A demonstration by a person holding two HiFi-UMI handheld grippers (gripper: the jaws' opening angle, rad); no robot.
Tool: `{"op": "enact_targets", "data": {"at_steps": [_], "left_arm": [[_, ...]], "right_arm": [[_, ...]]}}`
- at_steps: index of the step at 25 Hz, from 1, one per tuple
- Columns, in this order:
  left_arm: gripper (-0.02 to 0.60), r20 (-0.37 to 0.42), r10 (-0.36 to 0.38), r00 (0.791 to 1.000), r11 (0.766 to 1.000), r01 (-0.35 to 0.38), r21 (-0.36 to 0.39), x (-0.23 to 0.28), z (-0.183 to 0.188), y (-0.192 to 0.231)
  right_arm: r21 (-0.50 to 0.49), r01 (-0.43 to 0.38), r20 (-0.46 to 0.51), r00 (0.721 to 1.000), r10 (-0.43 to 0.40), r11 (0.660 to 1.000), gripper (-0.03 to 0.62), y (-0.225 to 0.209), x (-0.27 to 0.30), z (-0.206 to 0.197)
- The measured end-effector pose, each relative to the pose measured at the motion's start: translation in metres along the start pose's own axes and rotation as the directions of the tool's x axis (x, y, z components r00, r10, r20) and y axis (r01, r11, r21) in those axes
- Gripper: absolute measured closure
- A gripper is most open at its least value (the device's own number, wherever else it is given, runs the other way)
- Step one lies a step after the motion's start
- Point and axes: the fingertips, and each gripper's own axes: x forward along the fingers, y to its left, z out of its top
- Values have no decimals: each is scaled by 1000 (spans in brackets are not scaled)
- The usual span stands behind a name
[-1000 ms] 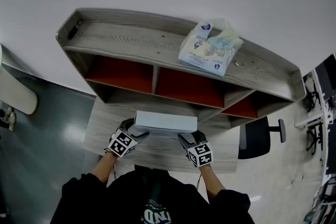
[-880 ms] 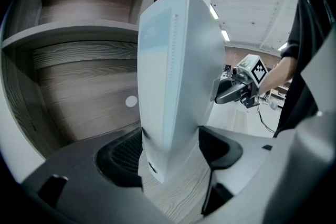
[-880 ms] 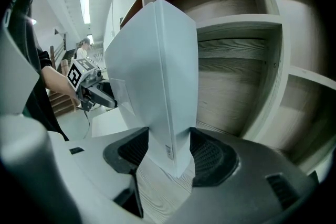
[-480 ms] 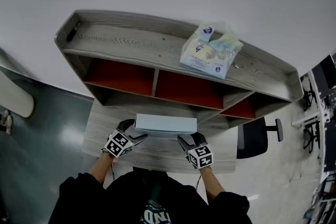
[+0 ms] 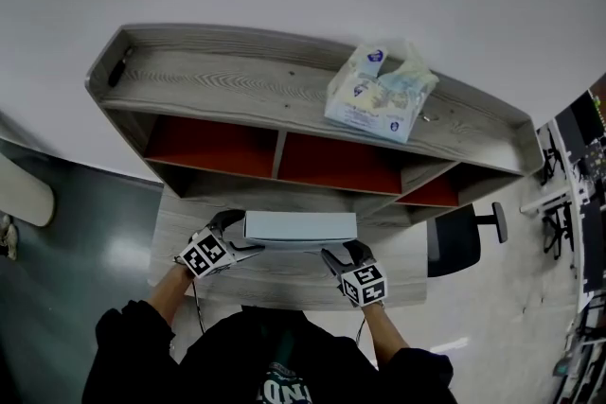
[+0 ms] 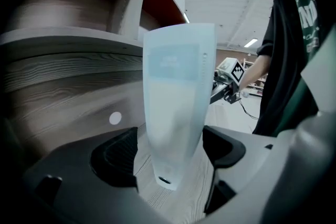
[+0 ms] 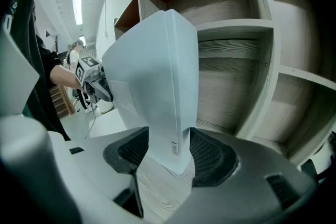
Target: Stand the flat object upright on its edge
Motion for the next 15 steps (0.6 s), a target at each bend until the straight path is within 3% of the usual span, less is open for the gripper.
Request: {"op": "enact_targets", "data": {"at_steps": [7,15], "left_arm": [[206,-32,-162,986,984,163,66,17,7,-14],[258,0,-151,989,986,150,77,18,7,-16]], "right_arm": [[32,31,-14,999,-30,999,336,2,2,-3],[98,81,-13,997,-80,992,336,-2,9,-4]]}}
